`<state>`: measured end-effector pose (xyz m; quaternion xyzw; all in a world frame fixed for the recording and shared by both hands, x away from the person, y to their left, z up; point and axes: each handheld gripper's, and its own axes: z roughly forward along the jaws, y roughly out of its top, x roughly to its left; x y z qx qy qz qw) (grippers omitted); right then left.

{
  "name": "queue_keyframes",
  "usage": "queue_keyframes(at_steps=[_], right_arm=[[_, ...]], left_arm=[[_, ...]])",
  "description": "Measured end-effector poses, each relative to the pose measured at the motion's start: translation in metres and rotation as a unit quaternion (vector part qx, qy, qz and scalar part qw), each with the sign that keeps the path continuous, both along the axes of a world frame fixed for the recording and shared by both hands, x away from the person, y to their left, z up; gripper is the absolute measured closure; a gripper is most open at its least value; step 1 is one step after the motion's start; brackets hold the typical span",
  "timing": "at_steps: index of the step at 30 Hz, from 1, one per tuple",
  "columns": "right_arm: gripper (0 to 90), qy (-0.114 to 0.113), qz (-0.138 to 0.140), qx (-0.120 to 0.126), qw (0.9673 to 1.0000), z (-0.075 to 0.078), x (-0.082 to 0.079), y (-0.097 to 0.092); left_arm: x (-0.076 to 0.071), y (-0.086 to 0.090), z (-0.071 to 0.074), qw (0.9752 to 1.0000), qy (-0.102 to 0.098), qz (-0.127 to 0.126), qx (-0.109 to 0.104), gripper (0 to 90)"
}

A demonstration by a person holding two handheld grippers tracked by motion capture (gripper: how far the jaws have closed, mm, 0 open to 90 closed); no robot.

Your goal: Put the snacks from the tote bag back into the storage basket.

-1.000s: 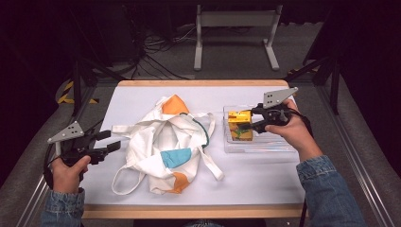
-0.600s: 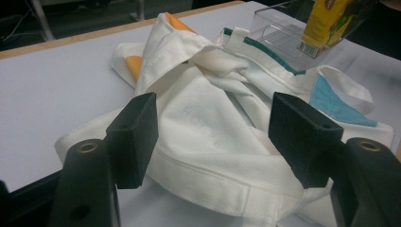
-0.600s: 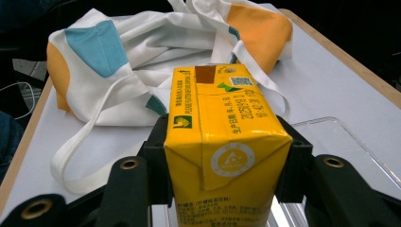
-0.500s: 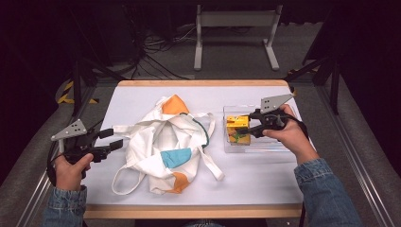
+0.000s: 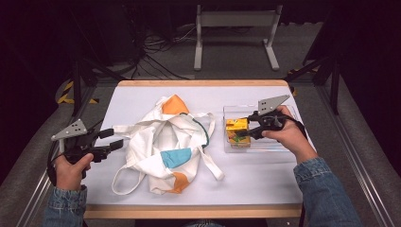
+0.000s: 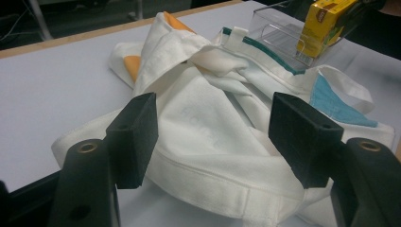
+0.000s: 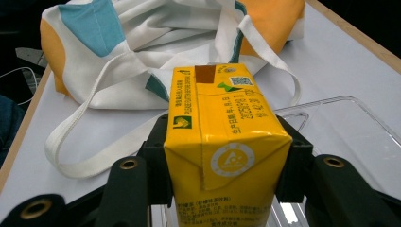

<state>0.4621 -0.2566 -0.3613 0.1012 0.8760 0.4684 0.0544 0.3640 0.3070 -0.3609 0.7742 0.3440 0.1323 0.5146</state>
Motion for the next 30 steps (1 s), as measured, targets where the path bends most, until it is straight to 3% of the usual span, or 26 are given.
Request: queue_keyframes(at_steps=[18,24,27,30], right_arm=[[50.5,0.009,0.011,-0.049,0.9987,-0.0052,0.002,0.0031],[49.9,0.014,0.007,-0.049,0.9987,-0.005,0.0018,0.0011],[45.3,0.017,0.0,-0.042,0.999,-0.0038,0.0007,-0.0015],[47.3,0.014,-0.007,-0.051,0.9986,-0.0015,-0.0008,-0.0062]], left_arm=[[-0.0001,-0.0014,0.0001,1.0,0.004,0.0,-0.002,34.7],[0.0007,-0.0019,0.0001,1.0,0.003,-0.002,-0.001,34.6],[0.0015,-0.0028,-0.0002,1.0,0.004,-0.003,-0.002,34.6],[0.0023,-0.0033,-0.0004,1.0,0.005,-0.004,-0.003,34.6]])
